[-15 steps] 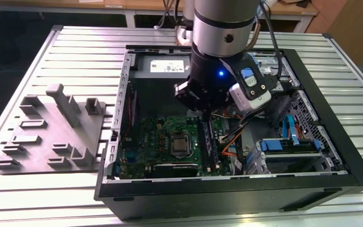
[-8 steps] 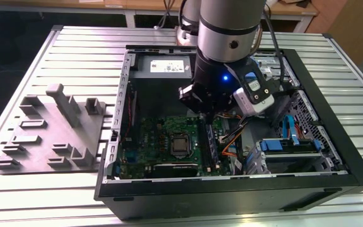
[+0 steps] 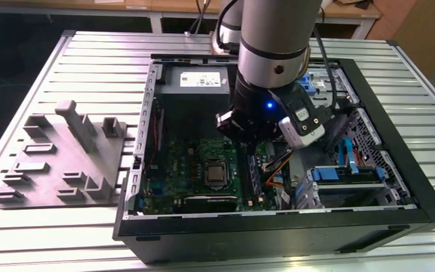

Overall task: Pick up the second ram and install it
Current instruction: 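Insert the second ram into the second slot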

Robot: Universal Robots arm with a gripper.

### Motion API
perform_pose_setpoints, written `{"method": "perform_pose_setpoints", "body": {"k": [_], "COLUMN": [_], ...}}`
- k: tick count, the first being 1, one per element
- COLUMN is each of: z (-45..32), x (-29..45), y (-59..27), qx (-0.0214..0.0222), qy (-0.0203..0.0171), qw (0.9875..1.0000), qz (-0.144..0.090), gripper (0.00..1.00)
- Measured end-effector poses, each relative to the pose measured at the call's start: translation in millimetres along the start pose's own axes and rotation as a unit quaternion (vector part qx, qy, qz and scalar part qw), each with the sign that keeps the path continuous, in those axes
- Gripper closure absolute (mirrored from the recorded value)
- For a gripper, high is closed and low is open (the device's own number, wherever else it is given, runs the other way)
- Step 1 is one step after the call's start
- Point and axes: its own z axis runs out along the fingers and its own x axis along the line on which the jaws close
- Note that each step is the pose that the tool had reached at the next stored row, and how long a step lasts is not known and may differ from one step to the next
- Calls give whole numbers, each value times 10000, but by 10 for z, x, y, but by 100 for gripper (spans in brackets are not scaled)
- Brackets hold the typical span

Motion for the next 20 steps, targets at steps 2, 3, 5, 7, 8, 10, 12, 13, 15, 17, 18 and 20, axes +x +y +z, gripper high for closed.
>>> {"method": "perform_pose_setpoints", "body": {"k": [2, 3, 5, 7, 8, 10, 12, 13, 15, 17, 18, 20], "z": [22, 35, 63, 91, 105, 135, 165, 179, 206, 232, 245, 268], "x": [-3, -4, -6, -9, -9, -11, -13, -15, -18, -20, -20, -21], "y": [0, 0, 1, 1, 1, 1, 1, 1, 1, 1, 1, 2], "qx": [0, 0, 0, 0, 0, 0, 0, 0, 0, 0, 0, 0], "qy": [0, 0, 0, 0, 0, 0, 0, 0, 0, 0, 0, 0], "qw": [10000, 10000, 10000, 10000, 10000, 10000, 10000, 10000, 10000, 10000, 10000, 10000], "qz": [0, 0, 0, 0, 0, 0, 0, 0, 0, 1, 3, 7], "gripper": [89, 89, 89, 89, 89, 89, 89, 89, 89, 89, 89, 89]}}
